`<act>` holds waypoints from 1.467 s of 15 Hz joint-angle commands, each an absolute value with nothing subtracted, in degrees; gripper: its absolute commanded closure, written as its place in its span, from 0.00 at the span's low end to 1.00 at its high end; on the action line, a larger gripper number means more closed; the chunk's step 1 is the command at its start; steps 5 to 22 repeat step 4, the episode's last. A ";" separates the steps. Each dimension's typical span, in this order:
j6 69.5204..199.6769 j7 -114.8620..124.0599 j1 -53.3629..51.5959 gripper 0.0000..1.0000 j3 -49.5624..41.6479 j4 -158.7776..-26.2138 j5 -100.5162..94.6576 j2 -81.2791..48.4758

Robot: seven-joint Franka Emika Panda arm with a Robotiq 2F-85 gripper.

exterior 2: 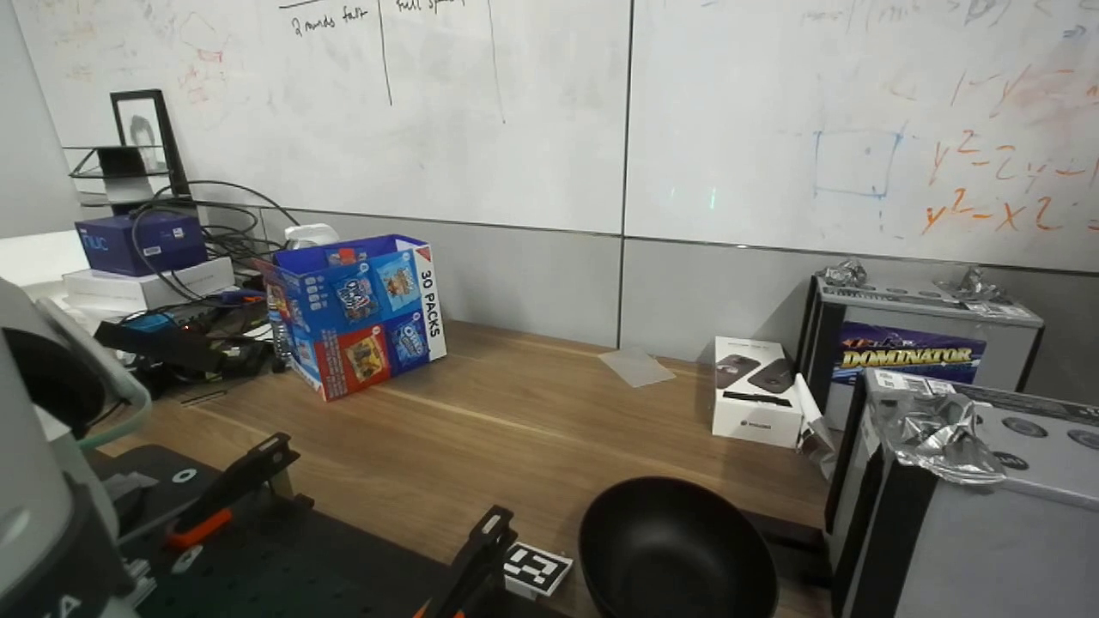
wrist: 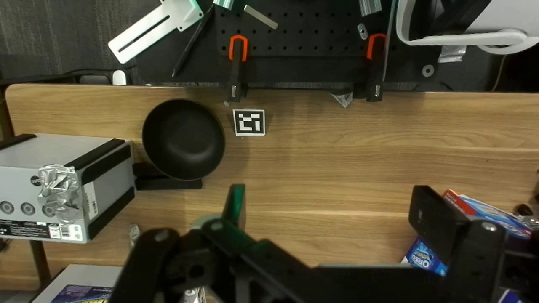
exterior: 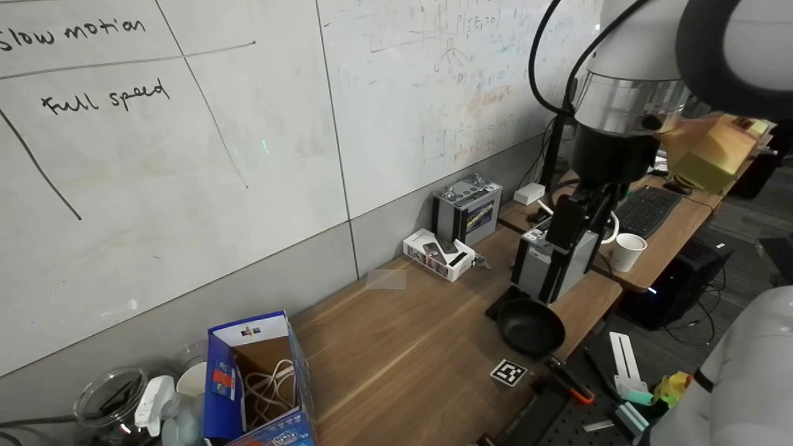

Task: Put the two white ropes inside the blue box

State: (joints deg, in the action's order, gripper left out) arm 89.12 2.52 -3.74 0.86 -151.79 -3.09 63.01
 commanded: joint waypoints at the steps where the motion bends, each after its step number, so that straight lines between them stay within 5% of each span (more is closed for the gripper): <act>1: 89.26 1.98 -2.93 0.00 1.33 -151.67 -2.64 62.61; 22: 89.38 1.99 -2.93 0.00 1.33 -151.67 -2.64 62.04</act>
